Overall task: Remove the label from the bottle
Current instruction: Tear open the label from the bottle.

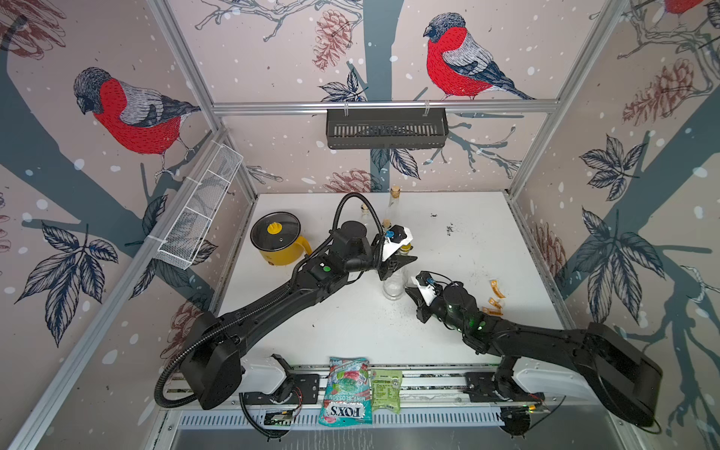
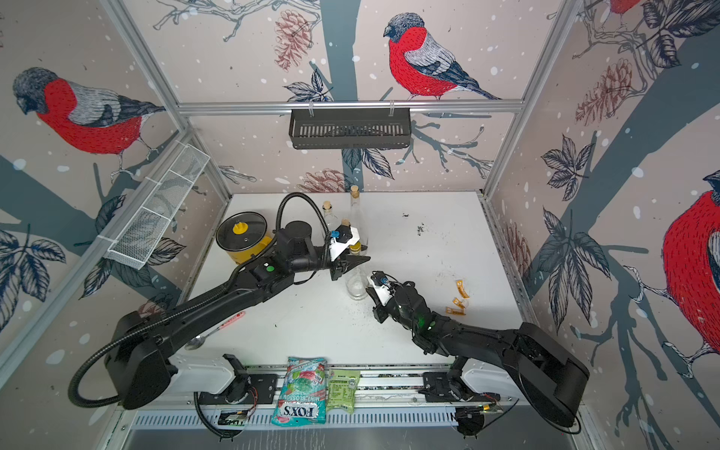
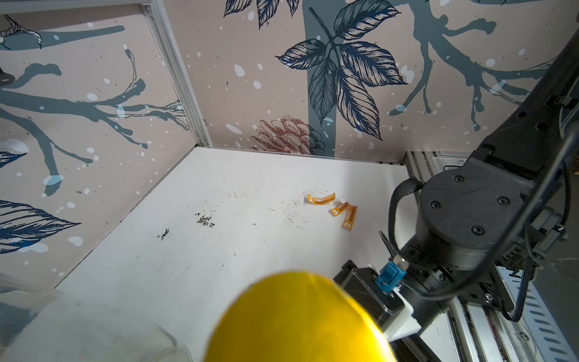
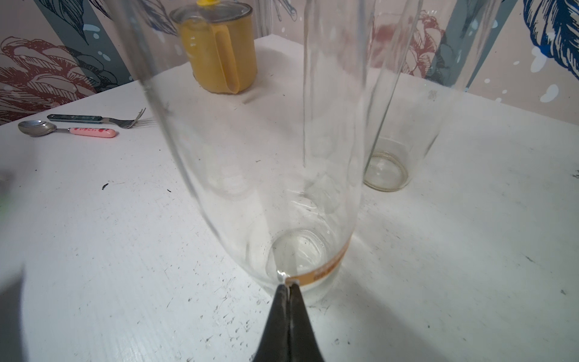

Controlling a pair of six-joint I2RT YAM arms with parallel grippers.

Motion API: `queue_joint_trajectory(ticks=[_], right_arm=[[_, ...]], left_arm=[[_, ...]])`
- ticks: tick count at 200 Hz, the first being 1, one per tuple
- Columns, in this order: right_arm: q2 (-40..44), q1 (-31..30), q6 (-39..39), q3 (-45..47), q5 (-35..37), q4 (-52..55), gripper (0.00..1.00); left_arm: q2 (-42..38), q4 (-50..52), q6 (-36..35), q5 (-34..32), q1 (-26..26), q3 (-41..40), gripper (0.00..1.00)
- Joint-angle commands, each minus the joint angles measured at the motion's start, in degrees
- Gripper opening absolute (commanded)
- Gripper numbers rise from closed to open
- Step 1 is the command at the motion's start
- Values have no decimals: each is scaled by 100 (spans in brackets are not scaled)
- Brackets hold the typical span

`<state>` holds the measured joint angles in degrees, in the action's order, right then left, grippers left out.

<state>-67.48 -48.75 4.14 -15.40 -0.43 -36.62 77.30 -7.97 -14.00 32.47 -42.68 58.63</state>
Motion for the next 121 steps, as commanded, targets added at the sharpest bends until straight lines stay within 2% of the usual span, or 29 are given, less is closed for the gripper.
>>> queue_joint_trajectory(ticks=[1, 121], right_arm=[[33, 0, -78, -35, 388, -93, 0], [222, 124, -98, 129, 491, -56, 0]], left_arm=[[40, 788, -41, 101, -4, -10, 0], [113, 772, -33, 94, -4, 36, 0]])
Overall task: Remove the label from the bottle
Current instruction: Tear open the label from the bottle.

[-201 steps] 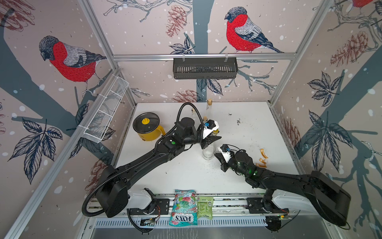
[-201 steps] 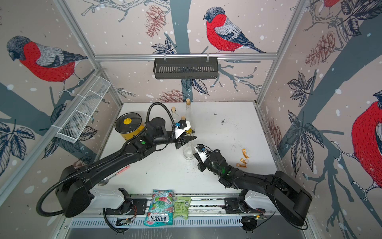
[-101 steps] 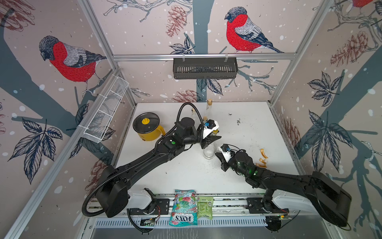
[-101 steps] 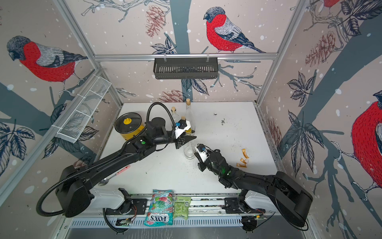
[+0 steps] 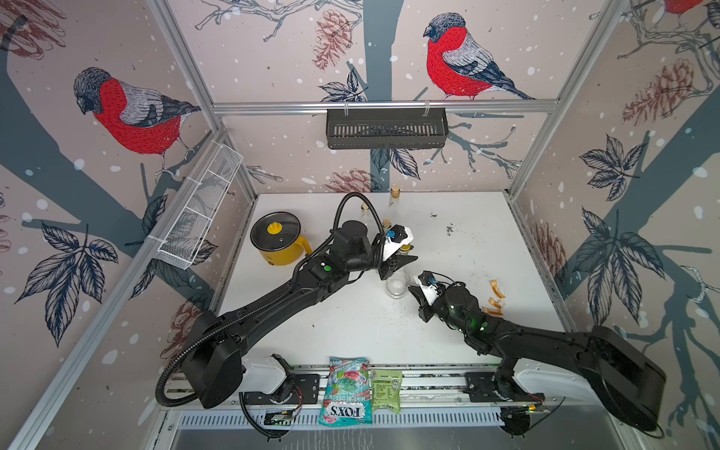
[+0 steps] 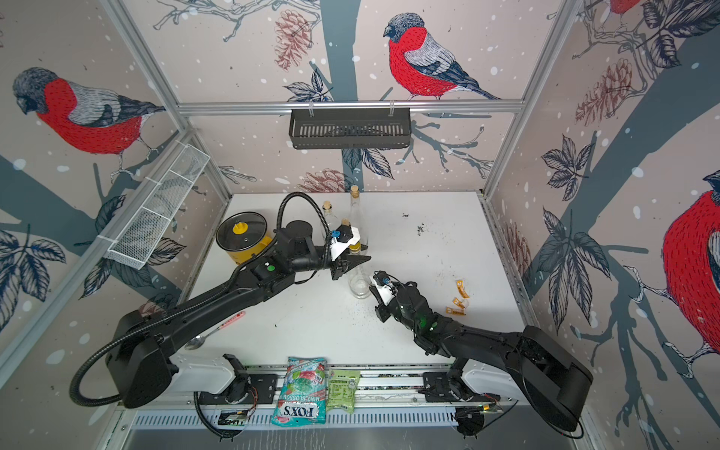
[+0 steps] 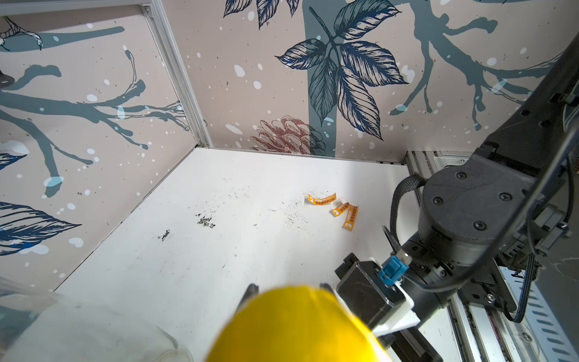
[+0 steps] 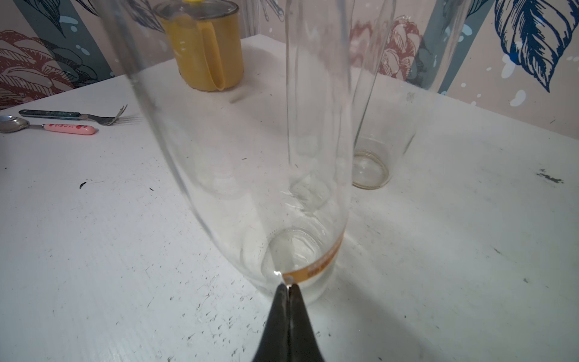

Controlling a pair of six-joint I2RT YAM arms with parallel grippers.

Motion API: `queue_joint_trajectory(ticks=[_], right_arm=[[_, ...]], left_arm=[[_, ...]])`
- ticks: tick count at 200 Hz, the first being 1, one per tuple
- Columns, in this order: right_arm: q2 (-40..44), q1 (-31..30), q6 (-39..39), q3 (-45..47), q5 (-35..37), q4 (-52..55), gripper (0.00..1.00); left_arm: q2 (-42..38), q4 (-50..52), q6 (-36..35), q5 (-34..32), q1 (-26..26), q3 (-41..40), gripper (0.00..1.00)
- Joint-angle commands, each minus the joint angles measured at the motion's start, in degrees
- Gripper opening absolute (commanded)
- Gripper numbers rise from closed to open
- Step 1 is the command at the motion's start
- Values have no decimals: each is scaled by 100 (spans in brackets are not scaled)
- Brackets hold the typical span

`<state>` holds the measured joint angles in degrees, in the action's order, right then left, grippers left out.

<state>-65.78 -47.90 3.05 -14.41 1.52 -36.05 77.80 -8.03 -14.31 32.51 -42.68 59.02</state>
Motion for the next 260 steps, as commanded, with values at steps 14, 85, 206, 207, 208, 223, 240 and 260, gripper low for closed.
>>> queue_joint_trajectory(ticks=[14, 85, 206, 207, 208, 223, 240, 260], right_arm=[[69, 70, 12, 47, 284, -111, 0], [112, 152, -70, 60, 286, -77, 0], [200, 211, -64, 250, -32, -160, 0], [203, 211, -66, 252, -43, -162, 0], [204, 211, -62, 254, -45, -164, 0], [223, 202, -68, 281, -90, -166, 0], [246, 165, -76, 307, -147, -149, 0], [270, 91, -68, 331, -225, -148, 0]], left_arm=[[69, 794, -3, 96, -4, 20, 0], [248, 1051, -164, 387, -4, 233, 0], [376, 914, 144, 607, 22, 518, 39], [376, 911, 150, 607, 22, 525, 40], [376, 906, 157, 612, 22, 528, 41], [372, 834, 253, 604, 22, 540, 54], [343, 751, 346, 609, 27, 533, 73], [285, 630, 448, 570, 29, 516, 99]])
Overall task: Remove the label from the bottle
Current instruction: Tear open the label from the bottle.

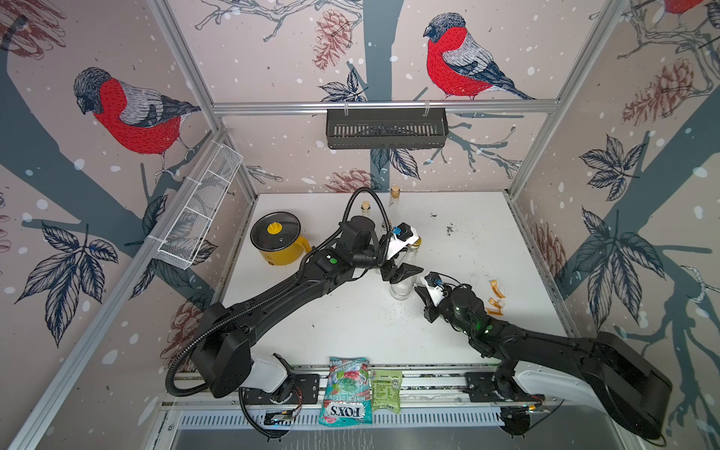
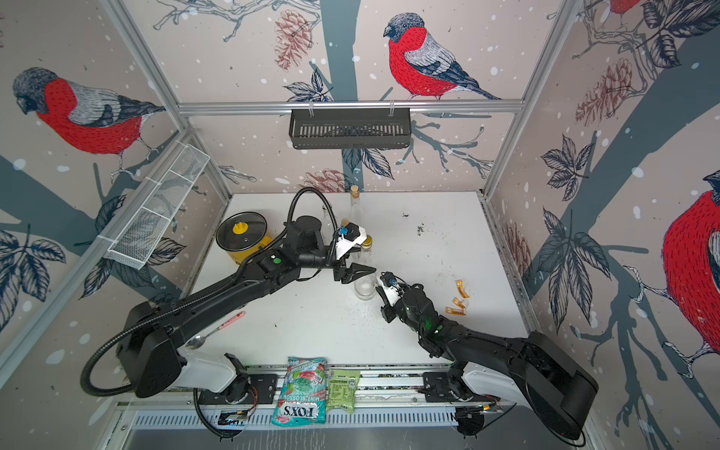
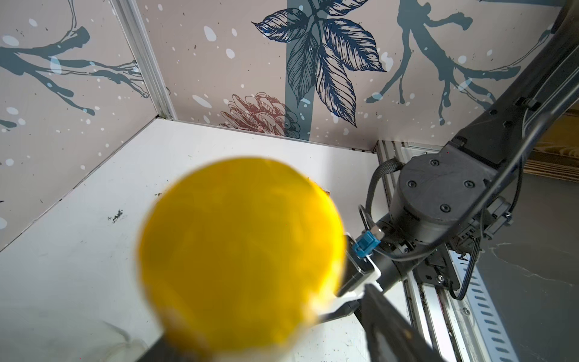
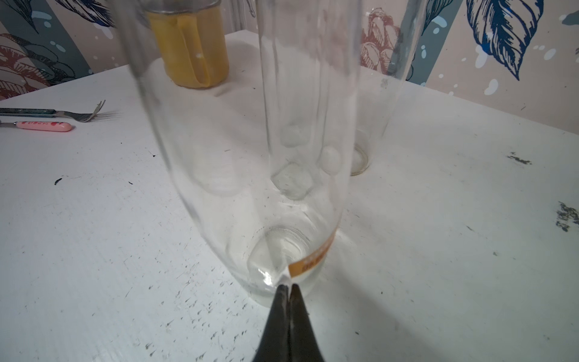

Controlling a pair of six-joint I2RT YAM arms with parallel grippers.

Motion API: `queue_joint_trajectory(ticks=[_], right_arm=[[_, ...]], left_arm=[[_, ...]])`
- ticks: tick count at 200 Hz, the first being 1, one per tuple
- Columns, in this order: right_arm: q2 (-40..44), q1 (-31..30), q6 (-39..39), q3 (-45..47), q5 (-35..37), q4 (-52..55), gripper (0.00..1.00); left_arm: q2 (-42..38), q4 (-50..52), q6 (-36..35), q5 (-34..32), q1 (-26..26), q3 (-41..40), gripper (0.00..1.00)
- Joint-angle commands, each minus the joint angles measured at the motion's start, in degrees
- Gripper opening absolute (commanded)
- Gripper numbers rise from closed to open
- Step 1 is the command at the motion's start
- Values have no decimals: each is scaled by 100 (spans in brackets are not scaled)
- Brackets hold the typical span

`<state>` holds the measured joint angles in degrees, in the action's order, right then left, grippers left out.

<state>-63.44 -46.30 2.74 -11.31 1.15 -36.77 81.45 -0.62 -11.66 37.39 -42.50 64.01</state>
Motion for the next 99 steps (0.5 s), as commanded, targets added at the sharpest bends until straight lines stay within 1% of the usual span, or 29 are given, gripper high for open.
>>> queue_joint_trajectory(ticks=[1, 64, 99], right_arm=[[39, -75, -37, 22, -191, -76, 0], [53, -426, 54, 74, -266, -224, 0], [-56, -626, 131, 68, -166, -363, 0]], left_arm=[[-83, -121, 192, 75, 13, 16, 99], [-480, -686, 483, -373, 58, -350, 99], [-468, -868, 576, -377, 58, -402, 96]])
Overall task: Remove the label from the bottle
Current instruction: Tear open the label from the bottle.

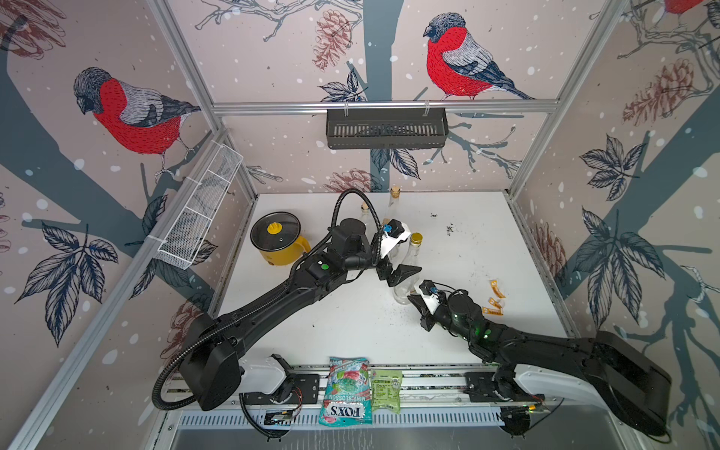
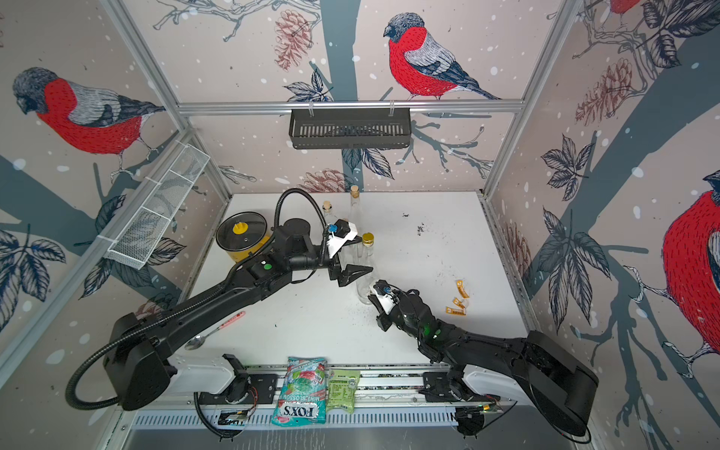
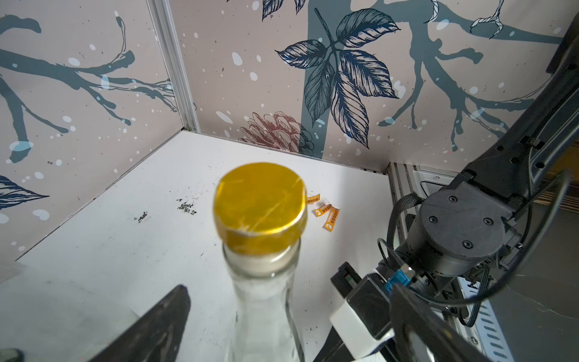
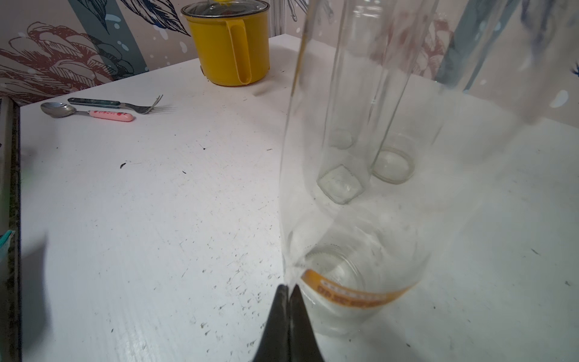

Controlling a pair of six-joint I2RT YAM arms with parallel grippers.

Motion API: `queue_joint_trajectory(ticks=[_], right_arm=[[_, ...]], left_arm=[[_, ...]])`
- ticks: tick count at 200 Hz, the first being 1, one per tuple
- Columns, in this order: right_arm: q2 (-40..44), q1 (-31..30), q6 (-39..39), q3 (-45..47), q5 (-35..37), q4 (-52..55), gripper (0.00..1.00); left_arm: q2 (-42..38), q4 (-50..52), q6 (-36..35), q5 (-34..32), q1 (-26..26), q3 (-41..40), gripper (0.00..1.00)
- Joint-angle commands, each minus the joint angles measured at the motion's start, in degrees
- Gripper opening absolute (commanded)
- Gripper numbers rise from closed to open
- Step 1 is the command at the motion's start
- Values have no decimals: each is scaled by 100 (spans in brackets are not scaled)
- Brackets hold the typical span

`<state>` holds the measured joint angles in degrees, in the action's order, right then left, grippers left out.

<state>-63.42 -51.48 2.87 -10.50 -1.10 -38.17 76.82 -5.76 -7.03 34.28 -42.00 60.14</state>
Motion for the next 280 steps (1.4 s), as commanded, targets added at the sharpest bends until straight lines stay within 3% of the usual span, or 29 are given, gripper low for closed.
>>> queue_joint_trajectory(ticks=[1, 33, 64, 132, 201, 217, 251, 280], right_arm=[[-66, -117, 117, -18, 63, -224, 0], [-118, -191, 161, -14, 167, -252, 0], [-143, -195, 189, 20, 220, -295, 0], [-144, -195, 161, 12, 286, -250, 0], [-294, -184, 100, -108, 243, -252, 0], [-311, -180, 92, -114, 250, -267, 0], [-330, -172, 99, -180, 205, -252, 0], [-288, -148, 123, -190, 242, -183, 0]], left_arm=[[-2, -360, 113, -64, 7, -9, 96], [125, -473, 168, 106, 5, 50, 92], [319, -453, 184, 468, 7, 249, 78], [597, -494, 237, 671, -1, 367, 75], [661, -130, 32, 615, -10, 438, 45], [629, 12, -56, 509, -11, 437, 34], [541, 302, -267, 273, -15, 414, 0], [497, 463, -325, 128, -16, 395, 0]])
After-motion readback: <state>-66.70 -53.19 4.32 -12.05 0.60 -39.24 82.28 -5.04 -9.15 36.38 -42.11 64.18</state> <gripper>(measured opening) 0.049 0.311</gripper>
